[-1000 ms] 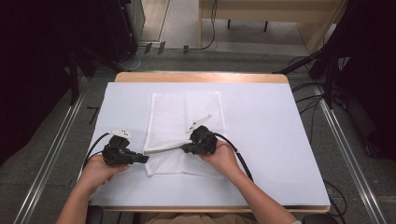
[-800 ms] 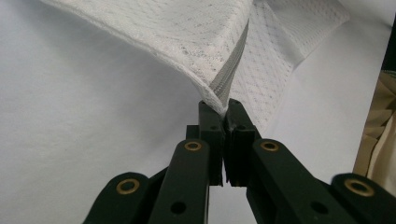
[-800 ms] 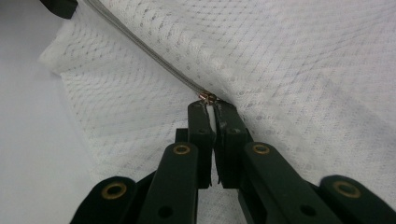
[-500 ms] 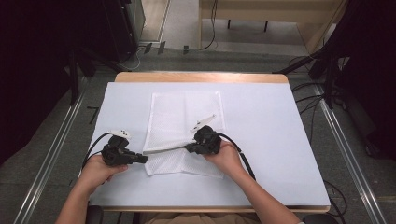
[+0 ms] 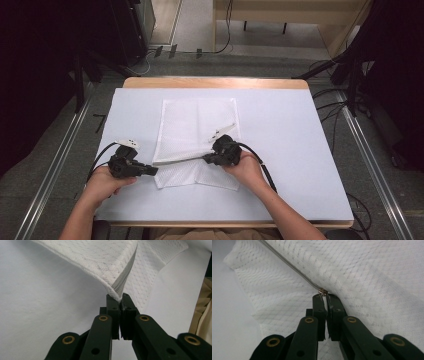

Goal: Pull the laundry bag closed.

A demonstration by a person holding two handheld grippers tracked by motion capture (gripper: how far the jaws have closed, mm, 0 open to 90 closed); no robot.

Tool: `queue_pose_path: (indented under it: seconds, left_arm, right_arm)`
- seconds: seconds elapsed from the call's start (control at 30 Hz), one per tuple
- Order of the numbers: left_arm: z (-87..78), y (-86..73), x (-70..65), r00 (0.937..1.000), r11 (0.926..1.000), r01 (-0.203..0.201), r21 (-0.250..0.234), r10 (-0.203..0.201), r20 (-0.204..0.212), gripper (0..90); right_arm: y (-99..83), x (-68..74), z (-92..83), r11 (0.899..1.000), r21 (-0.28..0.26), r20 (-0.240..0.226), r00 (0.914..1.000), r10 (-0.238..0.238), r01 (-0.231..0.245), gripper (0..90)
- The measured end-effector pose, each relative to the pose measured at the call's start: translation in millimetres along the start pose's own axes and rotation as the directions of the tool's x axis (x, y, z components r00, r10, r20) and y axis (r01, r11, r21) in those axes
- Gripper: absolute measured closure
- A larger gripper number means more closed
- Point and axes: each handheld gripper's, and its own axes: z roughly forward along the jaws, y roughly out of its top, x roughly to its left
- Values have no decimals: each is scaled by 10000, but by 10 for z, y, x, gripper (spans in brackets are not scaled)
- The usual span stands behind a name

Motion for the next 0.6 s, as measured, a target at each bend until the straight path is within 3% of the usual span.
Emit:
queue_pose_path:
  seconds: [0.6]
  left_arm:
    - [-5,-10,5,10000,10000,-13,42,13,38,882]
  right_arm:
    - [-108,-66,-110,9998,185,233,9997,111,-115,880]
